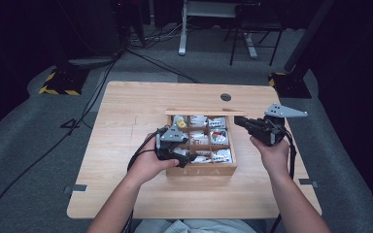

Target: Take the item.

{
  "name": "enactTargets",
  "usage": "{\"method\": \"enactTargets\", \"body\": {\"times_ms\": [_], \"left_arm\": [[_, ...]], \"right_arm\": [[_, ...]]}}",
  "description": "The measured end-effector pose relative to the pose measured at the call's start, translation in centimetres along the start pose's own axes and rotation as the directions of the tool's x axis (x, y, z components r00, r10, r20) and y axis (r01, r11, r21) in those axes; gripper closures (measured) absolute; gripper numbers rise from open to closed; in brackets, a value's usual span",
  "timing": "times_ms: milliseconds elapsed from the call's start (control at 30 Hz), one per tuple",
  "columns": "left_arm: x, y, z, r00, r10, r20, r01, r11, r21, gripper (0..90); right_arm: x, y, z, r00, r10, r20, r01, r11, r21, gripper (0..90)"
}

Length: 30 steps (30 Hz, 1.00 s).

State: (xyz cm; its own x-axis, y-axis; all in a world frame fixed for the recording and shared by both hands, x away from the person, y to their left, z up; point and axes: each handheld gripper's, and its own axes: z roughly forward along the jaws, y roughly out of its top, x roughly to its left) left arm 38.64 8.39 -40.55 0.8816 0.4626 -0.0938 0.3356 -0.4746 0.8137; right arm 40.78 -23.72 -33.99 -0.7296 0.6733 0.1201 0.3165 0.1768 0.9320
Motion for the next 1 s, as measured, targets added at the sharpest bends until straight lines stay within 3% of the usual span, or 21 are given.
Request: {"method": "enactTargets", "body": {"times_ms": [100,133,233,300,333,400,500,900,1000], "left_arm": [[0.0,0.2,0.4,1.0,-0.007,0.001,0.007,1.0,0.002,32.1],[0.1,0.3,0.8,0.9995,-0.03,-0.011,0.03,0.9995,0.009,31.7],[0.4,0.3,1.3,0.9918,-0.093,-0.087,0.095,0.9953,0.02,26.7],[0.4,0.3,1.5,0.9928,-0.087,-0.082,0.089,0.9958,0.023,29.4],[0.5,0.3,1.8,0.9941,-0.102,-0.035,0.103,0.9945,0.02,32.2],[0.5,0.4,2.2,0.9978,-0.065,-0.016,0.065,0.9974,0.029,34.8],[0.5,0.6,2.7,0.9993,-0.036,-0.009,0.036,0.9984,0.043,37.3],[1.0,0.8,4.2,0.9988,-0.049,0.0,0.049,0.9956,0.079,46.3],[0.9,0.8,4.8,0.998,-0.062,0.009,0.061,0.9934,0.097,53.3]], "right_arm": [[0.0,0.0,0.0,1.0,0.0,0.0,0.0,1.0,0.001,90.0],[0.0,0.0,0.0,1.0,0.0,0.001,0.0,1.0,0.001,90.0],[0.0,0.0,0.0,1.0,0.003,0.0,-0.003,1.0,0.001,90.0],[0.0,0.0,0.0,1.0,0.003,-0.002,-0.003,1.0,0.0,90.0],[0.0,0.0,0.0,1.0,0.003,-0.002,-0.003,1.0,0.0,90.0],[0.0,0.0,0.0,1.0,0.003,-0.001,-0.003,1.0,-0.001,90.0],[0.0,0.0,0.0,1.0,0.004,0.0,-0.004,1.0,0.001,90.0],[0.0,0.0,0.0,1.0,0.004,-0.002,-0.004,1.0,0.002,90.0],[0.0,0.0,0.0,1.0,0.002,-0.002,-0.002,1.0,0.003,89.9]]}}
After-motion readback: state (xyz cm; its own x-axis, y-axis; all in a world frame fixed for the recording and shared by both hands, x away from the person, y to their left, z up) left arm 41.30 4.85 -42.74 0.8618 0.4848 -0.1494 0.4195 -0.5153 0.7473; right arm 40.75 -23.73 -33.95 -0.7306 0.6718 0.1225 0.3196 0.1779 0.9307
